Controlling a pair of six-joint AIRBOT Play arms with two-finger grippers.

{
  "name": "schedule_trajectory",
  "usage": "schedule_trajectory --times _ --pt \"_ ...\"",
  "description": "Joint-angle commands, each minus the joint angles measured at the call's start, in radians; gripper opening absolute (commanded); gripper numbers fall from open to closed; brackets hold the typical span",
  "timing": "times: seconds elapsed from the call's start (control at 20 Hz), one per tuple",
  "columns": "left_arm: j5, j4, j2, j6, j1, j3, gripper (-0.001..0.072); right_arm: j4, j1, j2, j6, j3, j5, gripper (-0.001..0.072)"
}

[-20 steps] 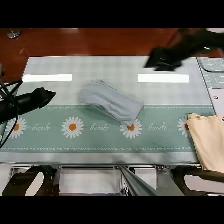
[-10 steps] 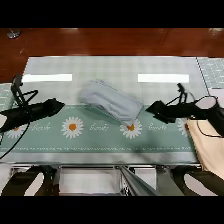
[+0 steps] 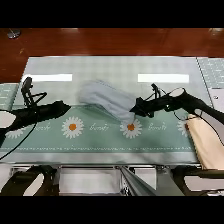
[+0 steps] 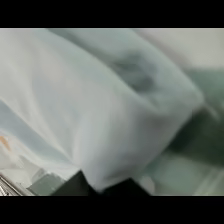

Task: Fold the shirts.

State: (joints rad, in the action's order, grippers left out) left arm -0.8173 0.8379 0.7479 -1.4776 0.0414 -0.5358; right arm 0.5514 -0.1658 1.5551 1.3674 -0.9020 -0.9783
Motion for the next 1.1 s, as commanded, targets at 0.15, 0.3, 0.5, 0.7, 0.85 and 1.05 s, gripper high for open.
schedule_trajectory --times 0.15,0.3,0.5,0.7,0.85,1.05 --pt "0.007 0.000 0.013 0.000 0.003 0.001 0.0022 0.129 -0.020 0.074 0.016 -0.427 -0.165 0.0031" --pt "0.006 0.000 0.013 0.000 0.003 0.001 0.0022 0.336 0.012 0.074 0.144 -0.761 -0.319 0.0031" --pt "0.006 -0.001 0.013 0.000 0.003 0.001 0.0022 0.465 0.148 0.074 0.259 -1.135 -0.522 0.0031" --pt "0.006 -0.001 0.013 0.000 0.003 0.001 0.0022 0.478 0.368 0.001 0.325 -1.196 -0.643 0.0032" --pt "0.006 -0.001 0.013 0.000 0.003 0.001 0.0023 0.509 0.542 -0.073 0.349 -1.194 -0.744 0.0031" --pt "0.006 -0.001 0.013 0.000 0.003 0.001 0.0022 0.711 0.711 -0.211 0.325 -1.045 -0.877 0.0032"
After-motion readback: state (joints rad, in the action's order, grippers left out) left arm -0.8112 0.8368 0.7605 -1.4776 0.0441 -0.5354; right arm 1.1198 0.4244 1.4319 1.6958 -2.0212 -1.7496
